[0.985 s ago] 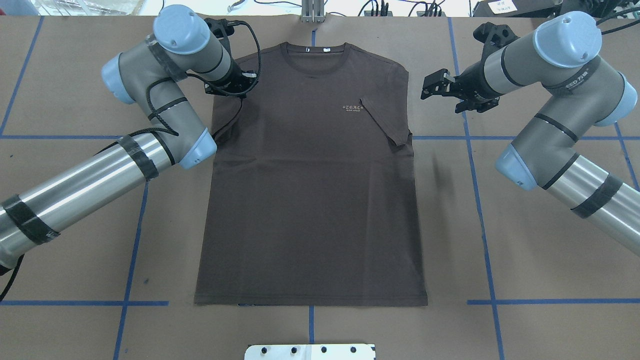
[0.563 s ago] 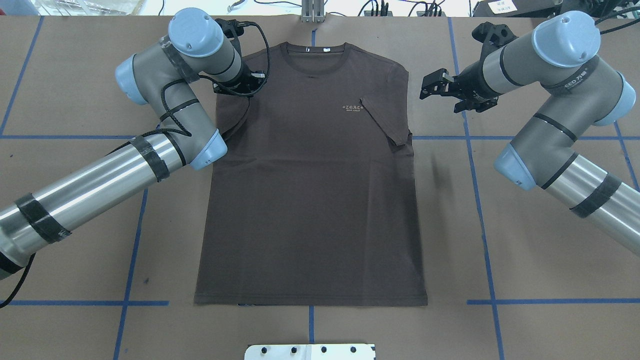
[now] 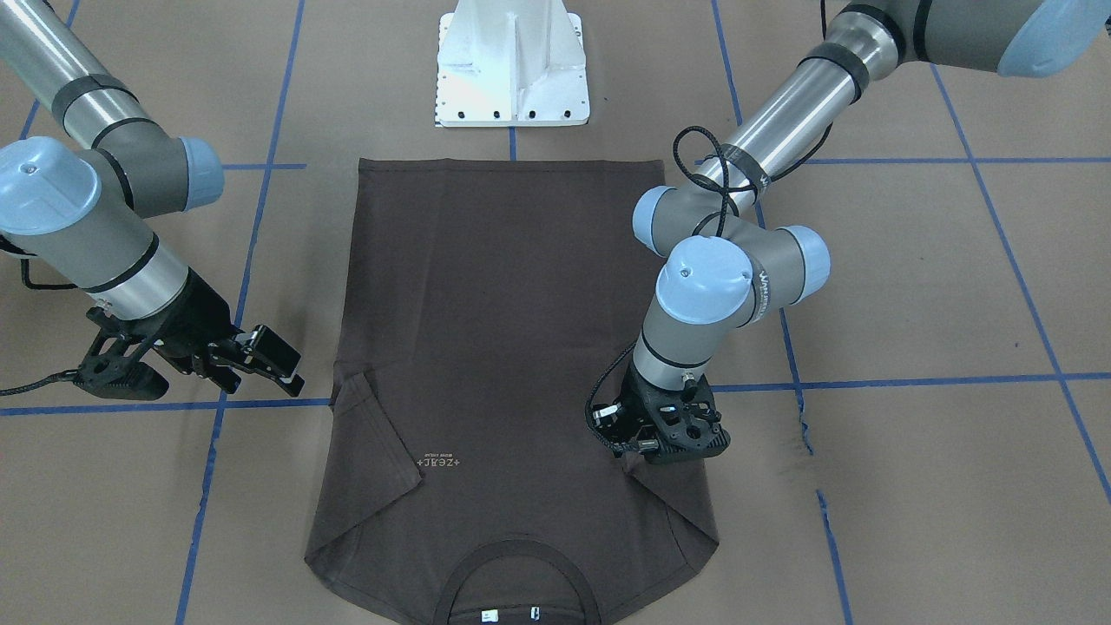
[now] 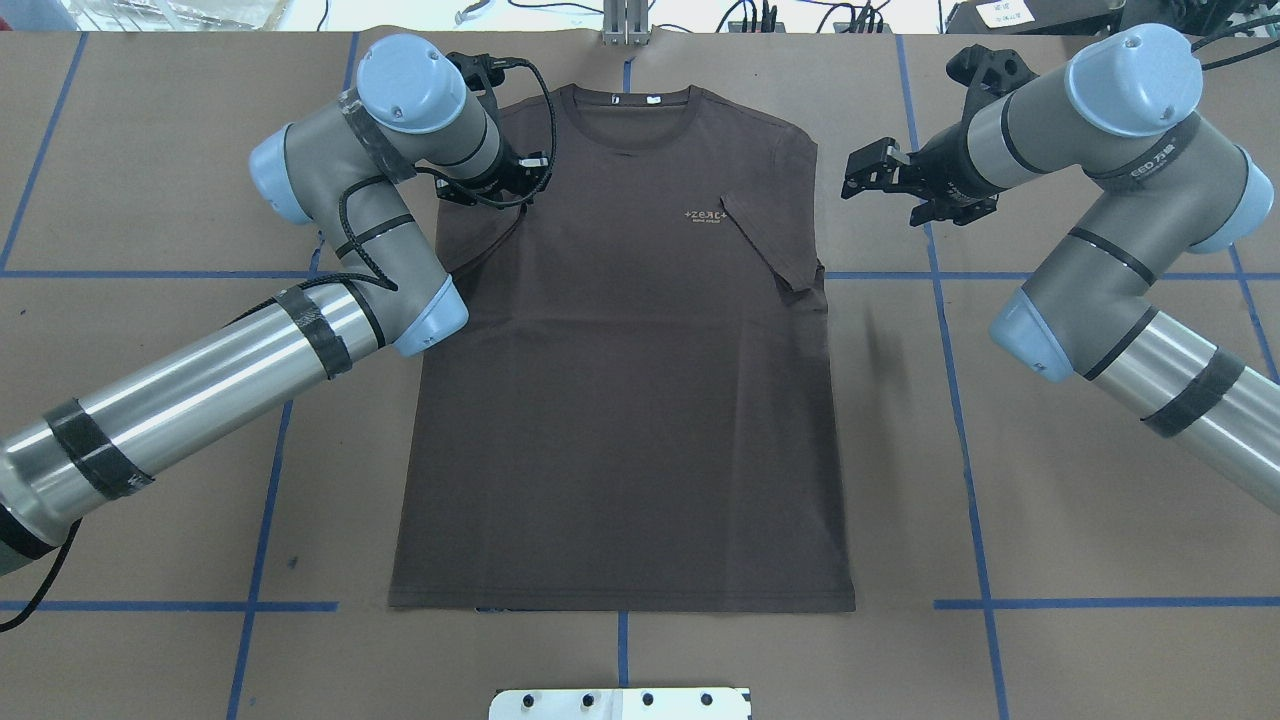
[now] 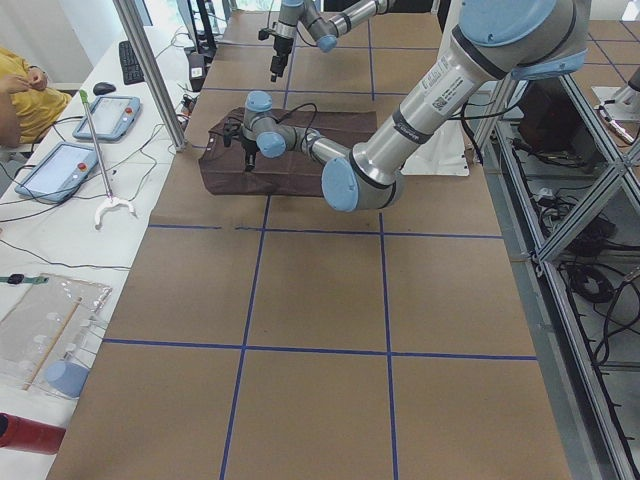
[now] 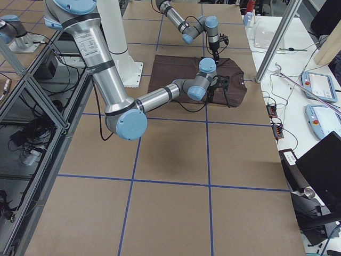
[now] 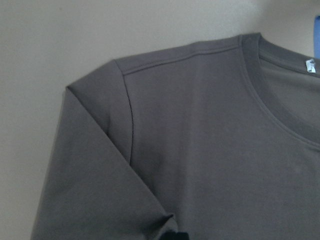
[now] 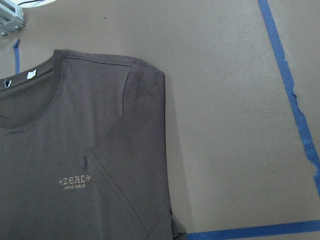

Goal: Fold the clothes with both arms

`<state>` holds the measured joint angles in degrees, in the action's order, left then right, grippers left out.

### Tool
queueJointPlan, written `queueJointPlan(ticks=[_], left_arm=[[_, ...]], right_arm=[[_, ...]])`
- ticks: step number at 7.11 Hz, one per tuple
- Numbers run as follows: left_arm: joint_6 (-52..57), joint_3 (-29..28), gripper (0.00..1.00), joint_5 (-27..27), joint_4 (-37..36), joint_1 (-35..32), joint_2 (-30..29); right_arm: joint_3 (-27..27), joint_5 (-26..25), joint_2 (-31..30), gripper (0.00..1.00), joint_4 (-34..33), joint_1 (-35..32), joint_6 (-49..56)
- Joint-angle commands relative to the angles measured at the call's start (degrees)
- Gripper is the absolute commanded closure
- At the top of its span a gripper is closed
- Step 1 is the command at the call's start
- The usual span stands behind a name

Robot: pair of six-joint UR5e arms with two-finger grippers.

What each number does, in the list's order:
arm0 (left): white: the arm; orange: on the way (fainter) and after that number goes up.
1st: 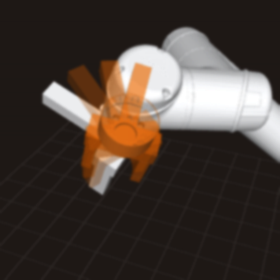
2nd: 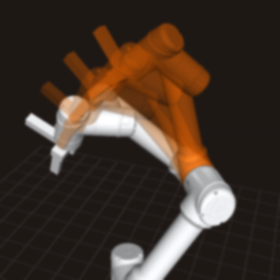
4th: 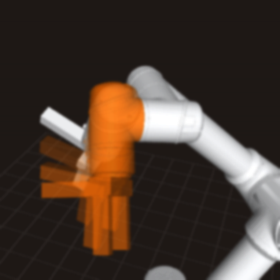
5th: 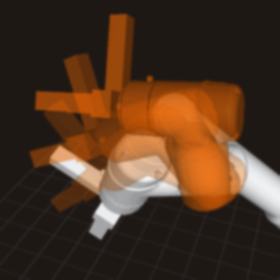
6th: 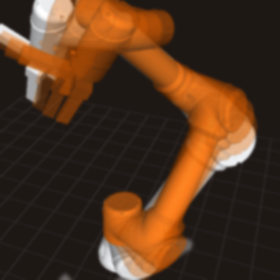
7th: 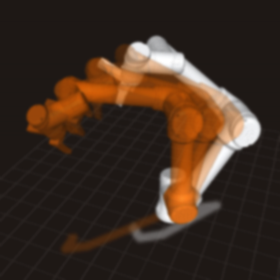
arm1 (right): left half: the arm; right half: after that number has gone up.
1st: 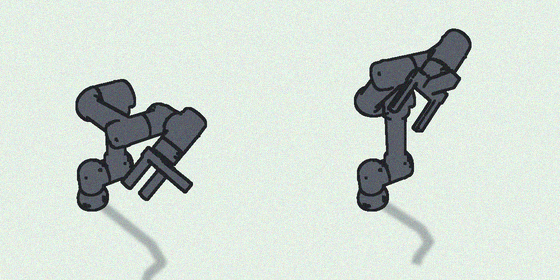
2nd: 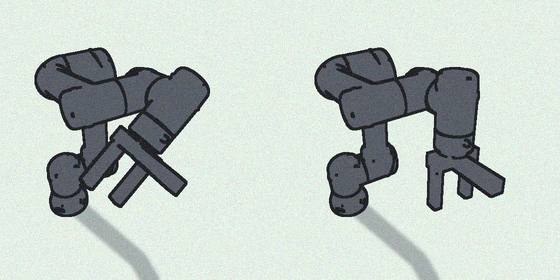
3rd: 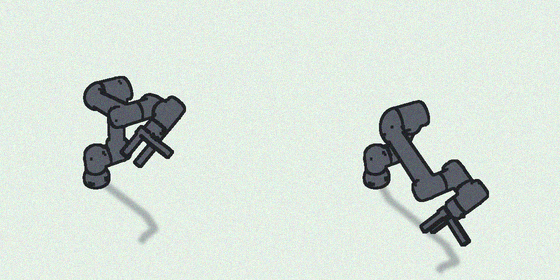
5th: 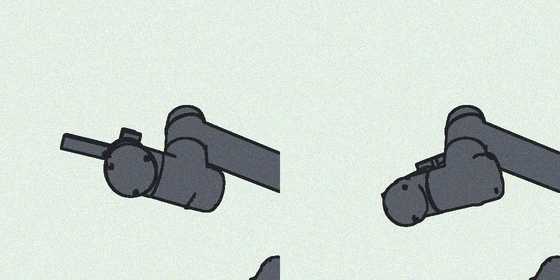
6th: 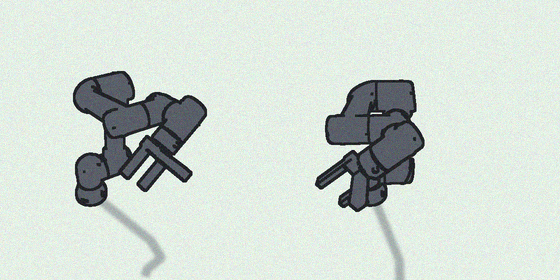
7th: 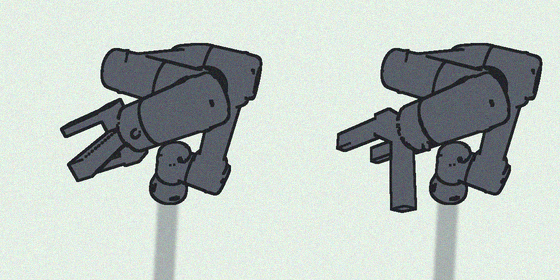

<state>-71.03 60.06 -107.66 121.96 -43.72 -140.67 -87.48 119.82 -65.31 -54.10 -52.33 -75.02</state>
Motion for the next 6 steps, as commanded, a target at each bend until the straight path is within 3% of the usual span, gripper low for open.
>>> queueJointPlan(ticks=[1, 2, 4, 6], left_arm=[[-3.6, 5.8, 0.35, -0.1, -0.9, 0.4, 2.0], [-7.2, 12.8, 0.35, -0.3, -1.2, 2.0, 5.1], [-7.7, 28.0, 0.34, -0.3, -3.1, 5.7, 14.2], [-7.3, 30.4, 0.34, -0.4, -5.4, 6.0, 16.4]], right_arm=[[-3.6, -2.2, 0.3, 0.0, -0.1, 3.9, -6.8], [-8.7, -12.5, -0.4, 0.0, -1.6, 11.9, -15.2], [-19.7, -17.7, -4.5, 0.04, -15.0, 21.2, -19.6], [-25.0, -21.9, -11.7, 0.06, -15.5, 28.7, -27.1]])
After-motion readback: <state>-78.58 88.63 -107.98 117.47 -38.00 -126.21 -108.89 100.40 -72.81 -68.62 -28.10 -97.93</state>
